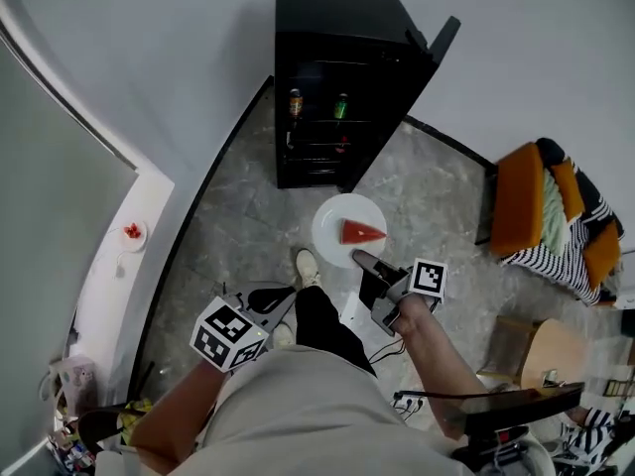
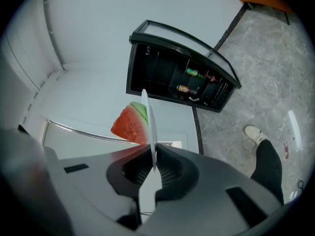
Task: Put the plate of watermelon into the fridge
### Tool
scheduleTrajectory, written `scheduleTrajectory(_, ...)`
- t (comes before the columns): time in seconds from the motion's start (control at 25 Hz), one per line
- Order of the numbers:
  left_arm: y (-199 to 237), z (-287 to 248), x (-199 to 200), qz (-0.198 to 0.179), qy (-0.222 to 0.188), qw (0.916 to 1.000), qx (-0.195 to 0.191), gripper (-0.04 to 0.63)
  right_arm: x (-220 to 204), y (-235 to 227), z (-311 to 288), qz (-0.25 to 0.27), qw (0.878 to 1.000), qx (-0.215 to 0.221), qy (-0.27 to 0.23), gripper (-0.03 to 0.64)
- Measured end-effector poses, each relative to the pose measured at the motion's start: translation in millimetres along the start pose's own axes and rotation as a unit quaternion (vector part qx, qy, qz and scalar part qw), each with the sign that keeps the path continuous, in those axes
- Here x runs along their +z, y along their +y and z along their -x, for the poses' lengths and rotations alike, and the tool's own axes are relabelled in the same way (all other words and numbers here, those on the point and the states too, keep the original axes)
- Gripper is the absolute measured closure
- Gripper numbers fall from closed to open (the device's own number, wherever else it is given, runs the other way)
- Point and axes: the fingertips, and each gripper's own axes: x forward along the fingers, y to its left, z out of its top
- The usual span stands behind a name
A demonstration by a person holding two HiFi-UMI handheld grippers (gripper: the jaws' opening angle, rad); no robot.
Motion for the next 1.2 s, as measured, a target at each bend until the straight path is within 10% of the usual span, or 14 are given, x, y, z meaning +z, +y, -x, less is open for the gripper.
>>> scheduleTrajectory(0.6, 118.4, -124.0, 132.2, 0.000, 0.019, 0.9998, -0.007, 0.583, 195.2, -33.4, -149.7, -0.021, 0.999, -0.014, 0.024, 0.591)
scheduleTrajectory(1.2, 180.4, -177.9, 181.2, 0.002, 0.043, 0.9990, -0.008, 0.583, 314.8, -95.7, -264.7, -0.048, 0.998, -0.051, -0.004, 0.591)
